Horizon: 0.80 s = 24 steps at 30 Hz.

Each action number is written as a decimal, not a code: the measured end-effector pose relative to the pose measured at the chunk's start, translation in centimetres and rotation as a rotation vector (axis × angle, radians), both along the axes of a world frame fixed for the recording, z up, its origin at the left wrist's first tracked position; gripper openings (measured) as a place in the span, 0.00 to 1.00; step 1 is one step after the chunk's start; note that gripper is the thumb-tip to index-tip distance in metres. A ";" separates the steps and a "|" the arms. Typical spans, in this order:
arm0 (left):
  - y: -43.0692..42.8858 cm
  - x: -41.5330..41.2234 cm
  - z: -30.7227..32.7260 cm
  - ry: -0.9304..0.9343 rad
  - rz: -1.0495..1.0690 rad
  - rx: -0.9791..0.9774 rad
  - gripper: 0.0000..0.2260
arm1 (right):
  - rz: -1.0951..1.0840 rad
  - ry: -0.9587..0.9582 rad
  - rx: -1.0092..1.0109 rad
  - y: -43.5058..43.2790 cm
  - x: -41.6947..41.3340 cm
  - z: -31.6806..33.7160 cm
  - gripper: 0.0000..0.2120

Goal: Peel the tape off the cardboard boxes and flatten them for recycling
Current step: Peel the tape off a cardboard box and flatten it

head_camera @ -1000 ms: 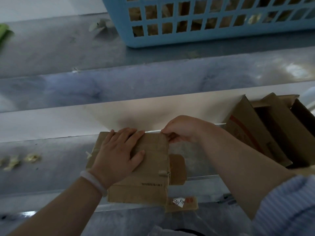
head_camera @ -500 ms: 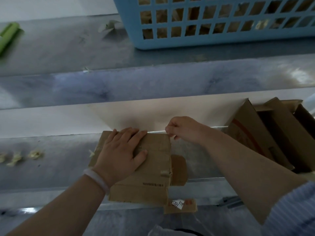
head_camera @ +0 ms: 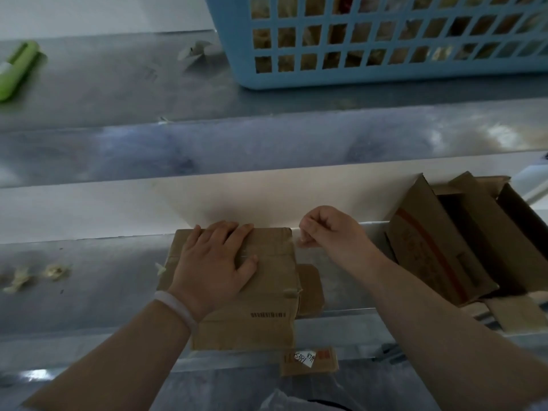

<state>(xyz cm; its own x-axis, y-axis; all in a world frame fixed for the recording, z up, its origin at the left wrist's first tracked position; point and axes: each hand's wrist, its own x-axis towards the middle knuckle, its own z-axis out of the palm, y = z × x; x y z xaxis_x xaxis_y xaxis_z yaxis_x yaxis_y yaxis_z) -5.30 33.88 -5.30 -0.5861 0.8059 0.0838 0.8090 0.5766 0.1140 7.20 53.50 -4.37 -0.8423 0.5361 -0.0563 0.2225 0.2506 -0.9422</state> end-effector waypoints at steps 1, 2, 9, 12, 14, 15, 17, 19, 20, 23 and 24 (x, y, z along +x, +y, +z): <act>0.0 0.0 0.0 0.004 -0.003 -0.004 0.32 | -0.007 -0.005 -0.083 -0.1 0.0 0.0 0.08; 0.0 0.0 -0.1 0.003 -0.004 -0.006 0.32 | -0.011 -0.003 -0.193 -0.2 0.0 -0.1 0.08; 0.0 -0.1 0.0 0.008 -0.017 -0.010 0.32 | -0.116 0.087 -0.854 -0.6 -0.6 -0.1 0.08; 0.0 -0.2 -0.1 0.017 -0.011 -0.021 0.32 | -0.078 0.125 -0.795 -0.3 0.0 -0.4 0.09; 0.1 -0.2 -0.1 0.021 -0.003 -0.025 0.32 | -0.031 0.001 -0.343 -0.4 0.2 -0.8 0.15; 0.1 -0.2 -0.1 0.022 0.000 -0.027 0.32 | -0.018 -0.047 -0.139 -0.5 0.2 -0.9 0.16; 0.2 -0.2 -0.1 0.020 0.001 -0.030 0.32 | 0.004 -0.060 0.070 -1.0 -0.1 -1.2 0.14; 0.2 -0.2 -0.1 0.018 -0.001 -0.028 0.32 | 0.006 -0.051 0.179 -1.4 -0.3 -1.4 0.11; 0.2 -0.1 0.0 0.019 0.000 -0.027 0.32 | -0.005 -0.037 0.222 -1.6 -0.2 -1.6 0.11; 0.3 -0.1 0.0 0.018 0.003 -0.028 0.32 | -0.039 0.004 0.359 -1.9 0.3 -1.8 0.11; 0.3 -0.1 0.0 0.018 0.004 -0.029 0.32 | -0.035 0.013 0.386 -2.0 0.4 -1.8 0.09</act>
<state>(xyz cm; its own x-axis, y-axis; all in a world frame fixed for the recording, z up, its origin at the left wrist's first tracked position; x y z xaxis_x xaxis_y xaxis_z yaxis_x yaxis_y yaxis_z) -5.38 34.14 -5.26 -0.5883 0.8055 0.0710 0.8082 0.5831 0.0820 7.59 51.54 -6.21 -0.8226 0.5438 0.1661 0.2254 0.5800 -0.7828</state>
